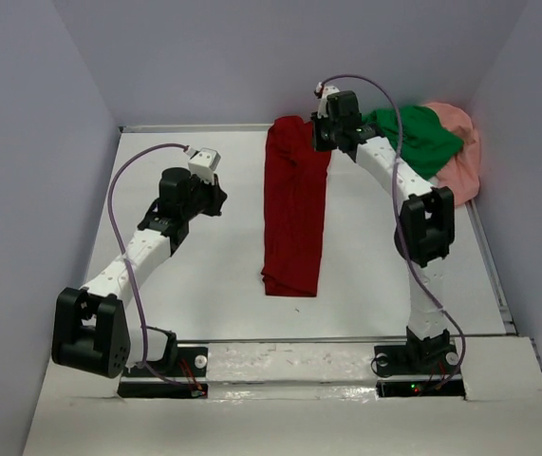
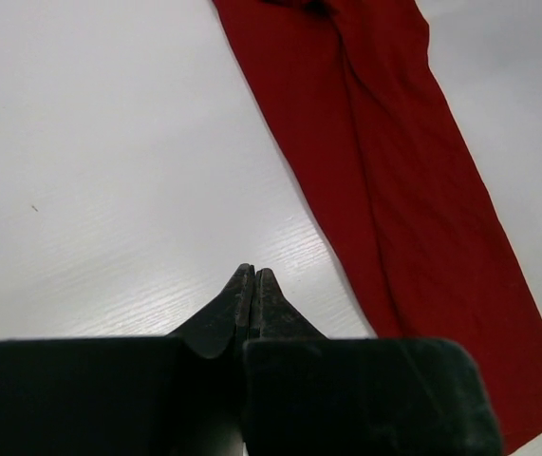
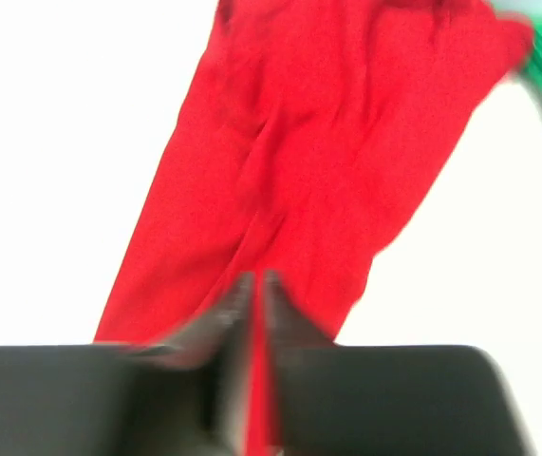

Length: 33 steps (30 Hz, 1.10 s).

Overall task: Fold and stack the t-shirts
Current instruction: Fold the tshirt

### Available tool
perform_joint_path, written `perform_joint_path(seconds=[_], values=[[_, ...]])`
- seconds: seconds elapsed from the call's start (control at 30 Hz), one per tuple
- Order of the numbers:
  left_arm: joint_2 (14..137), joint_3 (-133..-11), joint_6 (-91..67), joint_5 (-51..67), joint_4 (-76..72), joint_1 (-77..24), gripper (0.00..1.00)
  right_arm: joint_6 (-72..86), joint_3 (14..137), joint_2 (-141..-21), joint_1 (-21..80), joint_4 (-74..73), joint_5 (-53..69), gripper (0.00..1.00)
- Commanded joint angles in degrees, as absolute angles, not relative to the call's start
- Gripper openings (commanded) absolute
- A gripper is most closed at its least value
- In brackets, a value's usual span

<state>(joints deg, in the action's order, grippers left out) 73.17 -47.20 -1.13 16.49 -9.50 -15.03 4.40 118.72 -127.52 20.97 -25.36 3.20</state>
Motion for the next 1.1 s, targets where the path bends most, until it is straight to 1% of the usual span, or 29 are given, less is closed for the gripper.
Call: perform_joint_path(seconds=[0.0, 0.03, 0.1, 0.13, 0.23, 0.27, 0.3, 0.4, 0.43, 0.5, 0.53, 0.57, 0.6, 0.67, 0.7, 0.73, 0.8, 0.83, 0.9, 0.93, 1.07], values=[[71.4, -46.6, -1.0, 17.2, -12.2, -14.5, 0.04, 4.5, 109.4, -113.7, 20.7, -29.4, 7.7, 0.00], [71.6, -46.6, -1.0, 17.3, -12.2, -14.5, 0.04, 4.0, 105.5, -112.2, 20.7, -29.8, 11.4, 0.00], [72.2, -46.8, -1.1, 17.2, -12.2, -14.5, 0.04, 4.3, 103.7, -110.0, 20.7, -34.7, 14.6, 0.00], [72.9, -46.9, -1.1, 17.8, -11.8, -14.4, 0.03, 4.0, 101.9, -109.7, 20.7, -36.5, 18.3, 0.00], [74.4, -48.1, -1.1, 20.4, -10.0, -14.4, 0.01, 3.3, 98.9, -109.9, 20.7, -42.7, 21.8, 0.00], [76.5, -49.8, -1.1, 21.3, -8.8, -14.3, 0.01, 1.3, 97.2, -110.4, 20.7, -46.2, 25.0, 0.00], [77.7, -50.9, -0.9, 22.1, -7.6, -14.4, 0.00, 1.0, 96.4, -110.7, 20.7, -47.3, 25.1, 0.00], [83.0, -55.5, 1.3, 28.5, -0.7, -14.4, 0.00, -2.8, 92.8, -111.1, 20.7, -51.4, 27.6, 0.00], [84.5, -57.0, 1.8, 30.0, 4.8, -14.3, 0.00, -3.9, 93.2, -111.9, 20.7, -54.0, 28.0, 0.00], [88.7, -60.0, 3.9, 35.0, 10.7, -13.9, 0.00, -7.0, 92.3, -112.9, 20.7, -58.7, 30.0, 0.00], [89.6, -60.3, 4.3, 36.8, 11.9, -13.8, 0.00, -7.8, 91.5, -112.3, 20.7, -59.4, 30.7, 0.06], [91.4, -60.8, 5.2, 38.6, 13.9, -13.9, 0.01, -8.6, 90.6, -111.0, 20.7, -60.0, 31.0, 0.22], [91.8, -60.8, 6.2, 40.0, 14.7, -13.7, 0.03, -9.0, 88.7, -110.3, 20.7, -60.1, 30.9, 0.31], [91.8, -60.4, 7.0, 41.1, 15.4, -13.7, 0.13, -10.1, 87.3, -109.3, 20.7, -60.7, 30.4, 0.49], [92.3, -61.3, 8.9, 44.2, 17.0, -13.8, 0.18, -10.4, 86.8, -108.7, 20.7, -61.4, 30.0, 0.53], [92.9, -61.7, 10.0, 46.2, 20.8, -13.8, 0.28, -11.0, 85.5, -108.5, 20.7, -62.0, 30.5, 0.55], [94.5, -62.3, 12.9, 49.1, 24.4, -13.9, 0.39, -11.6, 84.7, -108.4, 20.7, -64.0, 31.6, 0.56], [94.7, -62.1, 14.7, 50.7, 26.3, -13.9, 0.50, -11.9, 83.9, -108.5, 20.7, -64.8, 32.9, 0.57], [95.4, -61.8, 17.9, 53.0, 29.6, -14.3, 0.58, -12.3, 83.2, -108.4, 20.7, -66.2, 33.5, 0.58], [95.6, -61.4, 21.1, 54.4, 32.7, -14.5, 0.65, -12.3, 82.7, -107.8, 20.7, -66.3, 34.4, 0.58], [96.9, -60.1, 26.5, 57.0, 37.7, -15.2, 0.72, -13.4, 82.2, -108.7, 20.7, -69.9, 38.1, 0.61]])
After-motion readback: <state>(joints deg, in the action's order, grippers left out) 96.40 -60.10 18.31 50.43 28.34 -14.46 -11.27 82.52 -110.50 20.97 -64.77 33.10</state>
